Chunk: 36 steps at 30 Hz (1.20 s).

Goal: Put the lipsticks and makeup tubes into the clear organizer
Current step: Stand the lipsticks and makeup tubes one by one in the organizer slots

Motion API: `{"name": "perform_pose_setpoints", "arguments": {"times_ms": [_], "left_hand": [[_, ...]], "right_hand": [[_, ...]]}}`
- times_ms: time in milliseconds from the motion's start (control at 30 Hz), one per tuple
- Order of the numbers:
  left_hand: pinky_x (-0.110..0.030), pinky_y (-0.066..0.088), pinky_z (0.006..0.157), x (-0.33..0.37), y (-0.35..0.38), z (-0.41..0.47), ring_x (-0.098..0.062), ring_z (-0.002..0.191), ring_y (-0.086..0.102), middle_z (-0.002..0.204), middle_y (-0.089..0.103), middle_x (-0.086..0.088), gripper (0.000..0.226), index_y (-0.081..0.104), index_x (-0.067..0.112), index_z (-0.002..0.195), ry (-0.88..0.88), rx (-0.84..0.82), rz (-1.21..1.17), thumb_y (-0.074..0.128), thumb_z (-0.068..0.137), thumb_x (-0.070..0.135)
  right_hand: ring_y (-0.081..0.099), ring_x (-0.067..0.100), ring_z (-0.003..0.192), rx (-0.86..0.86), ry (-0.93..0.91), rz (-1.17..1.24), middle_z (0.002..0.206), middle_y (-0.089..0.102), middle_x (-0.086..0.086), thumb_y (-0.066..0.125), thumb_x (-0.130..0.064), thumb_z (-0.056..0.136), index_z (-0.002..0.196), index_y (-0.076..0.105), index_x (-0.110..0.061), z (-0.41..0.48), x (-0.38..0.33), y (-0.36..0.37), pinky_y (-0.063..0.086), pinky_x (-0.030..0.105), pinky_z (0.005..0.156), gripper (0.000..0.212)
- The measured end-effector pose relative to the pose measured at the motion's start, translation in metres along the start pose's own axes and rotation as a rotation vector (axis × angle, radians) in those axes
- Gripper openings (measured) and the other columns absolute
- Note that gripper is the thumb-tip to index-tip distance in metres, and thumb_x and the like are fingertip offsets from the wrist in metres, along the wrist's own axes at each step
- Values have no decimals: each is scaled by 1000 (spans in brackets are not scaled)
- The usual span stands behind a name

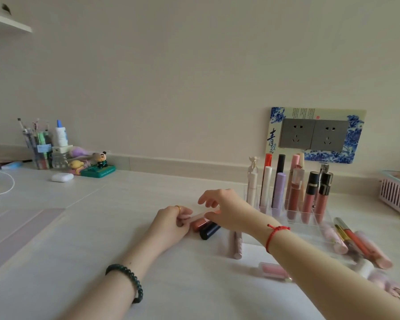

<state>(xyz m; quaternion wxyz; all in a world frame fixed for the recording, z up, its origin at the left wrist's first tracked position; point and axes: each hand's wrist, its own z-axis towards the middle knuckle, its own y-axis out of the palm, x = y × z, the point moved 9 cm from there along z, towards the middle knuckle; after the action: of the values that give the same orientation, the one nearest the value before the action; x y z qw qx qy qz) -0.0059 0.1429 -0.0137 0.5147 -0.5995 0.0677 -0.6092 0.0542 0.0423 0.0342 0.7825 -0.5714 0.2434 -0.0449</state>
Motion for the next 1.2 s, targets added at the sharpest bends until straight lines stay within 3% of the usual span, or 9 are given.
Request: {"name": "perform_pose_setpoints", "arguments": {"times_ms": [267,400,533,700,833,967,1033,1200], "left_hand": [[-9,36,74,1,-13,4,-7,84,59,98,67,3,26,63,18,111,27,98,-60,57,86,18],[0,36,70,8,-33,2,-8,84,60,90,66,1,27,63,10,111,80,208,-173,56,85,8],[-11,42,83,13,-53,0,-11,91,64,89,67,3,30,63,10,112,140,311,-235,57,84,1],[-4,45,83,40,-79,-9,5,85,63,88,68,11,30,62,21,108,280,404,-427,59,84,3],[-12,47,86,76,-81,-19,2,87,65,91,69,11,33,60,32,99,397,353,-597,60,84,3],[-14,49,85,109,-74,-22,1,88,65,86,70,16,33,61,32,98,464,299,-720,62,82,3],[-13,49,82,123,-70,-17,2,86,65,93,68,10,33,59,30,100,466,272,-786,64,80,4],[-5,46,68,146,-39,2,10,70,62,82,66,10,22,64,19,99,380,209,-759,68,78,13]], "right_hand": [[54,19,107,-4,21,-14,117,58,2,53,-11,88,121,53,-20,11,2,9,47,30,90,34],[55,20,106,24,19,-4,119,57,3,53,-10,88,123,52,-19,9,3,4,47,31,92,35],[56,19,104,110,27,24,120,57,2,55,-13,88,123,51,-21,3,7,-11,47,30,91,36],[58,14,99,218,-21,76,112,63,0,56,-19,88,120,55,-20,-12,-1,-34,48,27,88,32],[60,11,84,320,-65,114,95,66,-4,58,-21,88,110,63,-18,-26,-8,-54,52,27,82,23],[61,5,75,385,-60,196,87,65,-8,64,-16,83,105,65,-17,-39,-1,-72,51,17,75,22],[62,3,75,419,-33,242,84,64,-10,64,-15,82,102,66,-17,-45,10,-82,50,11,70,20],[64,6,77,513,1,376,81,65,-11,66,-11,80,97,67,-14,-56,37,-97,54,15,74,17]]}}
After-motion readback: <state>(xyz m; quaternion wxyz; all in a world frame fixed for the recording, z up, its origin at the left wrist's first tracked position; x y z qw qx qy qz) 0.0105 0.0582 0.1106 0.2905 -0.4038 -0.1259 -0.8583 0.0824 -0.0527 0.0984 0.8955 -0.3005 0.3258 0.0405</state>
